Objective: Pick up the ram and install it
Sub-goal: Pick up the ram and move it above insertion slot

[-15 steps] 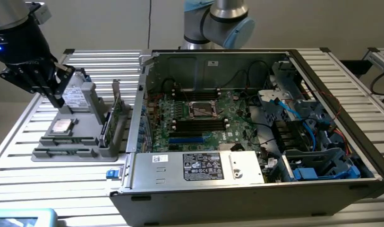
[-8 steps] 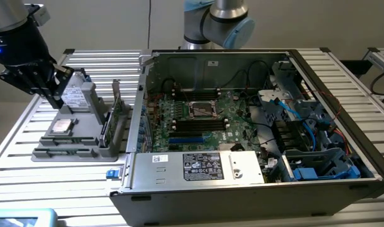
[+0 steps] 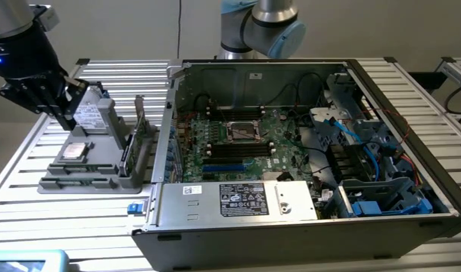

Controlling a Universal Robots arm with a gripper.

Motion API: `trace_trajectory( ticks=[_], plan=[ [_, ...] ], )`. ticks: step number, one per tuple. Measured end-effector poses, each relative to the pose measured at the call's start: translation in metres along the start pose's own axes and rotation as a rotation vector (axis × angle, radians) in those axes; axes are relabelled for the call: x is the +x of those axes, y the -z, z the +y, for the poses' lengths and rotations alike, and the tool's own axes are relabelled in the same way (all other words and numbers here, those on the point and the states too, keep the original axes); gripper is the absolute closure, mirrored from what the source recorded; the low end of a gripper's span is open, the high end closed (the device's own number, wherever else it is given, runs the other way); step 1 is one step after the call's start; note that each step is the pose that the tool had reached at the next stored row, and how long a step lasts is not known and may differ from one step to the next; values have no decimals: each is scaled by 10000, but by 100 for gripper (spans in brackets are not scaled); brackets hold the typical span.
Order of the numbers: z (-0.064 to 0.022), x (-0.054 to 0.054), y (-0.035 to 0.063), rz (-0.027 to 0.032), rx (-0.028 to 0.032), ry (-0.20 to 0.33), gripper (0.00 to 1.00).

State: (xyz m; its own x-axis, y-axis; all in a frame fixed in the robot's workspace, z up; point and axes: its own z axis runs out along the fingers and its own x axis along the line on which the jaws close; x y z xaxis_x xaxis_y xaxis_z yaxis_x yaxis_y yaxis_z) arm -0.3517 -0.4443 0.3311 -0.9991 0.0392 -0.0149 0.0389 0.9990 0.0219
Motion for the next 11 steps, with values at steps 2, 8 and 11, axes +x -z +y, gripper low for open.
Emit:
trace_trajectory(
  ticks=[2, 8, 11],
  plan=[
    [0, 0, 0, 4, -5, 146, 89],
    [0, 0, -1, 23, -98, 1053, 89],
    [0, 1, -1, 38, -105, 1596, 89]
  ],
)
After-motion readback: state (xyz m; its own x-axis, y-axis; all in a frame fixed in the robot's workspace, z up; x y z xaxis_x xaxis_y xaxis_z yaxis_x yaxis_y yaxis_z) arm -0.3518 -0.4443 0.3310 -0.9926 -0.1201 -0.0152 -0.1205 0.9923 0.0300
